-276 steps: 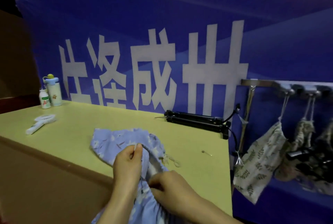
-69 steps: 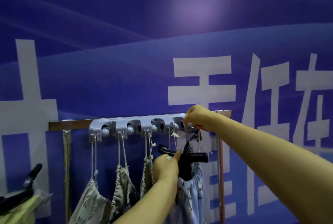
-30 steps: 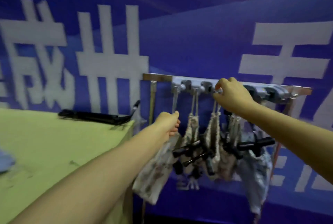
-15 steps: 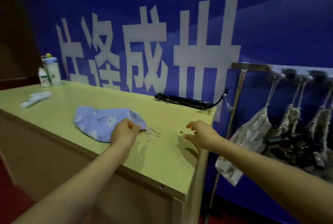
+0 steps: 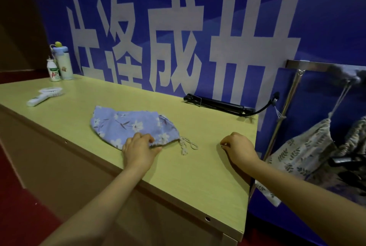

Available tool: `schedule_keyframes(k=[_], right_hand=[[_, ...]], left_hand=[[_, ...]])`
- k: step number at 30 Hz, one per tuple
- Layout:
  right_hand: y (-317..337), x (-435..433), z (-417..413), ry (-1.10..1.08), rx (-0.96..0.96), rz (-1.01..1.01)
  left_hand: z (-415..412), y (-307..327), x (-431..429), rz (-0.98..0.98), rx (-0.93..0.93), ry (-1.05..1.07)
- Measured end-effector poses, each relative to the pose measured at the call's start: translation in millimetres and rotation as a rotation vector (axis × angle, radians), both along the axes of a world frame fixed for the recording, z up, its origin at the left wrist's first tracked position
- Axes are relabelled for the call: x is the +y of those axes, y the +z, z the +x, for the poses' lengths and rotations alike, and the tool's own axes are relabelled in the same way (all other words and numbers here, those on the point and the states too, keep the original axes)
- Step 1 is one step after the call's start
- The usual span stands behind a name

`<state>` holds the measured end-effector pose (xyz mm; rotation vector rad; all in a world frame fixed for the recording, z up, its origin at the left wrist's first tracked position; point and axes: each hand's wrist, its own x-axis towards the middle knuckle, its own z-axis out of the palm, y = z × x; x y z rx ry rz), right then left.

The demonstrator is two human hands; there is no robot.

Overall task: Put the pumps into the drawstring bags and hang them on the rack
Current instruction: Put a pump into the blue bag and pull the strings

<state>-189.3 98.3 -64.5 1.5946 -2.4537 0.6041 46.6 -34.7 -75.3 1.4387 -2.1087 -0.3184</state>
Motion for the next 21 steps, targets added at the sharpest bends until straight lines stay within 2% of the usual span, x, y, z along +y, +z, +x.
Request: schedule_keyframes(k=[6,10,15,21], right_hand=[[-9,-12,3,-0.056,-0.006,-0.051],[-8,-21,9,-0.091,-0.007,-0.013],[-10,-23,9,-0.091,-0.038,-0.045],[-8,-21,9,-0.041,0.039,-0.072]], left_hand=[[2,-4,-15,0.065,0.183,-0.071],[3,-1,-18,0.119,0.297,-0.074],[4,0,-14,0.162,0.365,-0.015],[2,7,-5,0.186,0.43,-0.014]])
